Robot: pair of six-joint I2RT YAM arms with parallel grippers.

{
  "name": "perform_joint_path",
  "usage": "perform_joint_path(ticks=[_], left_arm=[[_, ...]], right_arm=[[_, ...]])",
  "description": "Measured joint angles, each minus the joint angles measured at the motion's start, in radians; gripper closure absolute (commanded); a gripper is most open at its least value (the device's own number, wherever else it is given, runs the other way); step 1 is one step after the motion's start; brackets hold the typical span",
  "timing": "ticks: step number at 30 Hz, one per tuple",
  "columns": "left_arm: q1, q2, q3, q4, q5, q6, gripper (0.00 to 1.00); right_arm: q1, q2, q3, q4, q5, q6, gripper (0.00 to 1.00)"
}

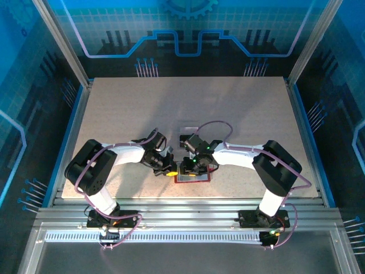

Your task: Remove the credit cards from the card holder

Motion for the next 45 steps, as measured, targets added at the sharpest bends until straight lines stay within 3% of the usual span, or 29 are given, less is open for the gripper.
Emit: perform_joint_path(ticks=[14,25,45], left_arm=[[0.000,-0.006,0.000,0.005,0.001,-0.031,0.95],[-0.001,-0.009,0.000,0.134,0.056,-0.136,0.93],[-0.012,0.058,0.000,0.180,0.097,-0.135,0.94]], right_arm=[[-0.022,-0.031,-0.062,0.040,0.005,0.005,0.68],[-0.026,-0.034,-0.066,0.046,0.000,0.009,0.68],[-0.026,-0.045,-0.072,0.037,0.007,0.008,0.68]])
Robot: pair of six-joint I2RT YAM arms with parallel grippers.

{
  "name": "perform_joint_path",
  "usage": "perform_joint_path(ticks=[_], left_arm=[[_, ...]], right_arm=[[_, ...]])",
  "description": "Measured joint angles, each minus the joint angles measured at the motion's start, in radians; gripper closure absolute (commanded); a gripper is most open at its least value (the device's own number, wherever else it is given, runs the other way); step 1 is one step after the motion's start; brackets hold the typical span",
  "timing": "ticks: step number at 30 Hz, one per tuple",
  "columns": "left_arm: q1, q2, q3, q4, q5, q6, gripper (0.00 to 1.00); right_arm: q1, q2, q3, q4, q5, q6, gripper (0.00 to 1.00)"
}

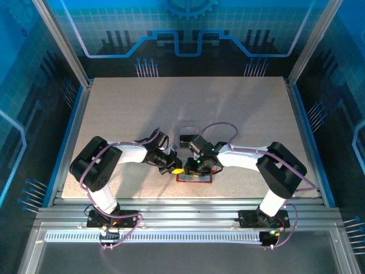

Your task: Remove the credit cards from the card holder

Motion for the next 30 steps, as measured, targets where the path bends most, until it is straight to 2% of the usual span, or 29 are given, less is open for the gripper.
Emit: perform_joint_path(ticks=[13,23,30], left_arm=[[0.000,0.000,0.000,-0.007,-0.002,0.010,0.94],[0.000,0.000,0.000,-0.008,-0.002,0.011,0.95],[0.000,0.000,0.000,-0.008,-0.002,0.024,0.95]], right_arm=[[0.034,0.000,0.094,-0.175,0.123,-0.039,0.62],[0.048,0.027,0.122,-0.229,0.156,-0.057,0.56],[0.049,0.030,0.124,-0.227,0.148,-0.078,0.42]])
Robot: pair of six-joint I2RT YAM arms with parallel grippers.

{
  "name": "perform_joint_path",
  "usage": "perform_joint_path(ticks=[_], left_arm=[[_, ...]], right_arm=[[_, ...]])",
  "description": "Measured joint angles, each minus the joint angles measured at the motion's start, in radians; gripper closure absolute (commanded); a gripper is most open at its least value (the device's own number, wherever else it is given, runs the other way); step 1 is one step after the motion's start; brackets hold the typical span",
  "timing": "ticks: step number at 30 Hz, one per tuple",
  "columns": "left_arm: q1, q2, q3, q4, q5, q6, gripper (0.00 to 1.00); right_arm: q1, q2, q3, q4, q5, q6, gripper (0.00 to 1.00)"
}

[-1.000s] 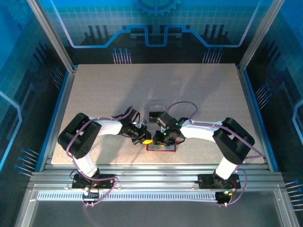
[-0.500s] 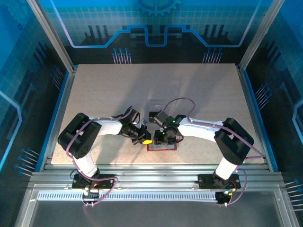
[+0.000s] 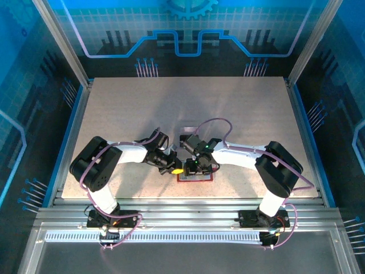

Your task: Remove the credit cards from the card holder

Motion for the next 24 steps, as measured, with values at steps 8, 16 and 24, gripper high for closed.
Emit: perform_joint_path(ticks=[8,16,24], left_arm=[[0.001,0.000,0.000,-0.005,-0.001,0.010,0.95],[0.001,0.000,0.000,-0.006,-0.001,0.010,0.95],[0.001,0.000,0.000,-0.006,-0.001,0.010,0.96]], right_arm=[[0.002,0.003,-0.007,0.015,-0.027,-0.010,0.19],[0.005,0.004,-0.007,0.019,-0.026,-0.010,0.23],[0.006,-0.011,-0.007,0.014,0.003,-0.010,0.26]])
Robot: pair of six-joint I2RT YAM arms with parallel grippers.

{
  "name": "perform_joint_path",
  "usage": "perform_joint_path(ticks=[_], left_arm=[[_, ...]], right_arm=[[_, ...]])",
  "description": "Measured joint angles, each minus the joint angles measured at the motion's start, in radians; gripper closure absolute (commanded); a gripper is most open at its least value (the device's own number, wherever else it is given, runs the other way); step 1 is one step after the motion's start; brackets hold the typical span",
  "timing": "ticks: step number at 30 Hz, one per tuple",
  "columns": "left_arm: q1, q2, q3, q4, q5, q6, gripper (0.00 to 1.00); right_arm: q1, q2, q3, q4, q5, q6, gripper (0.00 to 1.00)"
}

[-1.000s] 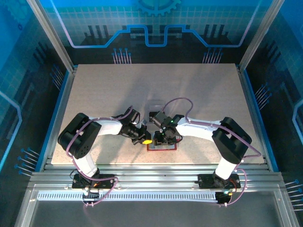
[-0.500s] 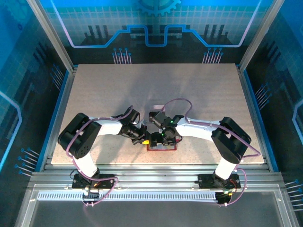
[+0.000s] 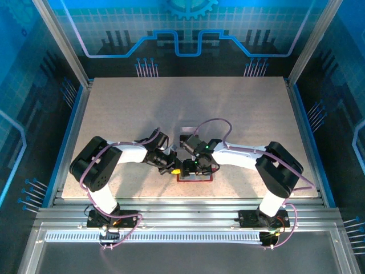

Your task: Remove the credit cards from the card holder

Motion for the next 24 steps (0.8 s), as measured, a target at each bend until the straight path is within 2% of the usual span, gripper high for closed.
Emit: perform_joint_path(ticks=[5,10,17,24], left_arm=[[0.000,0.000,0.000,0.000,0.000,0.000,0.96],[0.000,0.000,0.000,0.000,0.000,0.003,0.96],[0.000,0.000,0.000,0.000,0.000,0.012,0.96],[0.003,0.002,0.000,-0.001,0.002,0.021,0.96]], right_arm=[[0.023,-0.041,0.000,-0.007,0.048,-0.037,0.26],[0.085,-0.074,0.003,-0.010,0.098,-0.172,0.30],[0.217,-0.065,0.035,-0.053,0.301,-0.414,0.27],[0.260,0.054,0.134,-0.094,0.470,-0.486,0.25]])
